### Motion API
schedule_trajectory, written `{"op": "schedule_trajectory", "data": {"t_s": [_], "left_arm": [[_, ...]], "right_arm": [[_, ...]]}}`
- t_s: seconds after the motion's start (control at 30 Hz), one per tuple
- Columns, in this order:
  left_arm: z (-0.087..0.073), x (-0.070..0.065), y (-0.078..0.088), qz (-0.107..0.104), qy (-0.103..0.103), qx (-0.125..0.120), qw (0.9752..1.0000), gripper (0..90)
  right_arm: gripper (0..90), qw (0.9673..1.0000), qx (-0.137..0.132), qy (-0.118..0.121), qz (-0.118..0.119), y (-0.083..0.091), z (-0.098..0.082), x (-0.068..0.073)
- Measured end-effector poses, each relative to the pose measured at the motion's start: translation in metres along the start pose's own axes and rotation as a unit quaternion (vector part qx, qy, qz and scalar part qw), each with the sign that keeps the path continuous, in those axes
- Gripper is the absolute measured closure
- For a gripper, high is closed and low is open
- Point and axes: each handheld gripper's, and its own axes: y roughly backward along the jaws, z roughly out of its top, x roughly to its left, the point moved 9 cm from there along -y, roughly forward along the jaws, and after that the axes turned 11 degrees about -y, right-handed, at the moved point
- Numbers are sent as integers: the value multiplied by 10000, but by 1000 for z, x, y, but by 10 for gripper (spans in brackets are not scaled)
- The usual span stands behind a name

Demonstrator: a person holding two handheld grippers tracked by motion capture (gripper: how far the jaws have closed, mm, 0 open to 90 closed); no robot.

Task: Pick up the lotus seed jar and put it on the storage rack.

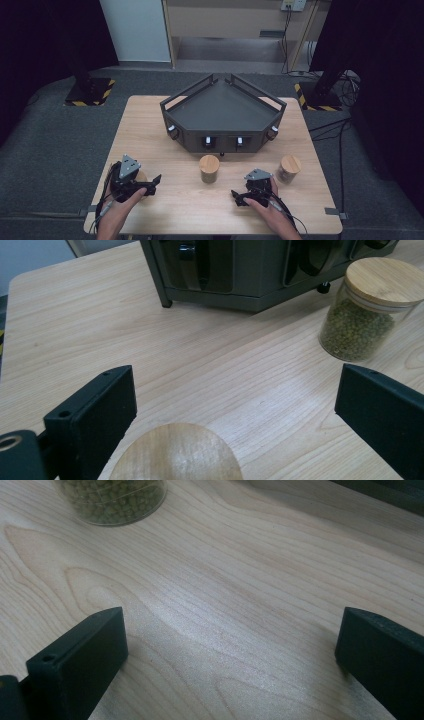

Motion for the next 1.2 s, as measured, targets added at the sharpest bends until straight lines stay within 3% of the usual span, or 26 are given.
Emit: {"op": "schedule_trajectory", "data": {"t_s": [0.53, 1.2], "left_arm": [[-24, 11, 4, 170, 170, 112, 9996, 20], [-44, 11, 0, 138, 284, 239, 9992, 19]], "right_arm": [[5, 10000, -1, 0, -1, 0, 0, 0], [5, 10000, -1, -9, -4, 0, 0, 0]]}}
